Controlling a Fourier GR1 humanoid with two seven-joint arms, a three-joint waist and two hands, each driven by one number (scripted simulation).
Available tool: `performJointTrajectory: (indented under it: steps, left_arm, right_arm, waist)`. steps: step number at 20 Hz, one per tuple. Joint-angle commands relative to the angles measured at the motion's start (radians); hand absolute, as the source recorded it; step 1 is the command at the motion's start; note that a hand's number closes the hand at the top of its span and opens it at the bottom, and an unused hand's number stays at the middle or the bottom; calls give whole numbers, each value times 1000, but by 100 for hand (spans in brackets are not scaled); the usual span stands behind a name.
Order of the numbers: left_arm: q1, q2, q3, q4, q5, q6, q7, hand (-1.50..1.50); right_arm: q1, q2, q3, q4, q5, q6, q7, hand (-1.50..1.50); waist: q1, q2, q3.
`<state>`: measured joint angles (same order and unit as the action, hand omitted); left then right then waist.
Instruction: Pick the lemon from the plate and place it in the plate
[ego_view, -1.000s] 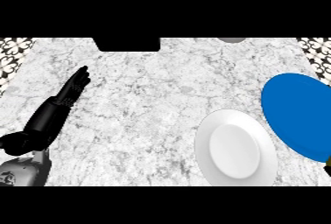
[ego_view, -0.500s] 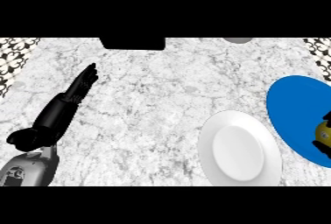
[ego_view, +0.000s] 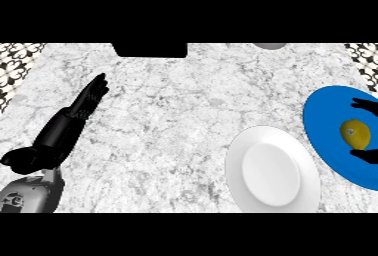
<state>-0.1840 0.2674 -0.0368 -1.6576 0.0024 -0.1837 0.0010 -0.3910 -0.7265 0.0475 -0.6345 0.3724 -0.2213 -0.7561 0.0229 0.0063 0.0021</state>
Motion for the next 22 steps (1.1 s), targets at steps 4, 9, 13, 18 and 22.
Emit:
performJointTrajectory:
  steps: [4,9,13,18,22]
  left_arm:
    - [-15,5,31,48,-8,-16,-31,0]
    - [21,-16,7,2,-24,0,-14,0]
    - [12,-6,24,8,-11,-10,-27,0]
    - [28,-37,2,6,-32,13,-27,0]
    - [25,-8,30,-4,-6,-15,-17,0]
  right_arm:
    - [-38,10,-106,116,-91,89,-277,-150]
    - [-56,10,-153,121,-220,389,-291,-150]
    - [-59,-57,-193,183,-317,677,-273,-150]
    - [-42,-125,-235,209,-419,881,-216,-150]
    - [-23,-200,-252,231,-466,988,-222,-150]
  waist:
    - [-16,-2,-1]
    - [-22,-5,-1]
    - [-21,-2,0]
    - [-30,-6,0]
    - [-20,-2,2]
